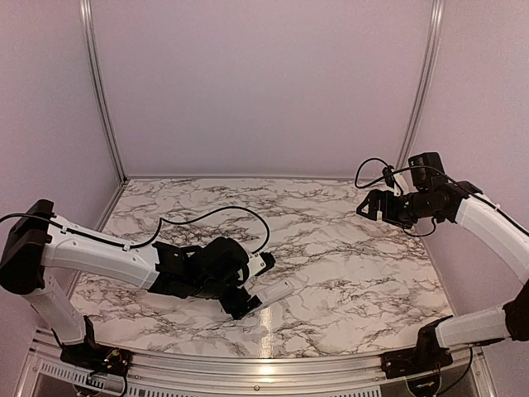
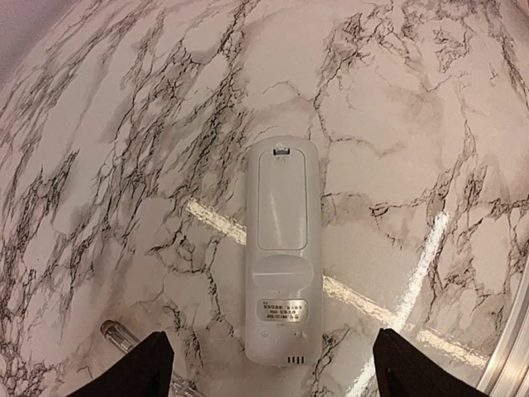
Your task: Unload the batteries from the remote control
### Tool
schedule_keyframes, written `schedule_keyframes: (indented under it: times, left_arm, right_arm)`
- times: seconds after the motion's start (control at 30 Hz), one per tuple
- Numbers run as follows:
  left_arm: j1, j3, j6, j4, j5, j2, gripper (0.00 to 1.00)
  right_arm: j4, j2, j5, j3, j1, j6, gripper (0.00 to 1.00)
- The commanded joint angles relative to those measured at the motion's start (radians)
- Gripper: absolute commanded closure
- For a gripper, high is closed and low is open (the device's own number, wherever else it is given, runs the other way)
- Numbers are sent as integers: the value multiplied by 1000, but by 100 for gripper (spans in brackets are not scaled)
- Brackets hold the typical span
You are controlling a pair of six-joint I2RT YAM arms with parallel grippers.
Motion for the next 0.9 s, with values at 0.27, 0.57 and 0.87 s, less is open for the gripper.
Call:
schedule_keyframes:
  times: [0.27, 0.57, 0.87]
  left_arm:
    - [6, -17, 92, 233, 50, 98, 15]
    - [38, 8, 89, 232, 103, 170, 19]
    - [71, -3, 94, 228, 142, 206, 23]
  right_arm:
    - [-17, 0, -26, 12, 11, 58, 2]
    - [-10, 3, -39, 9, 11, 84, 2]
    - [-3, 18, -43, 8, 12, 93, 2]
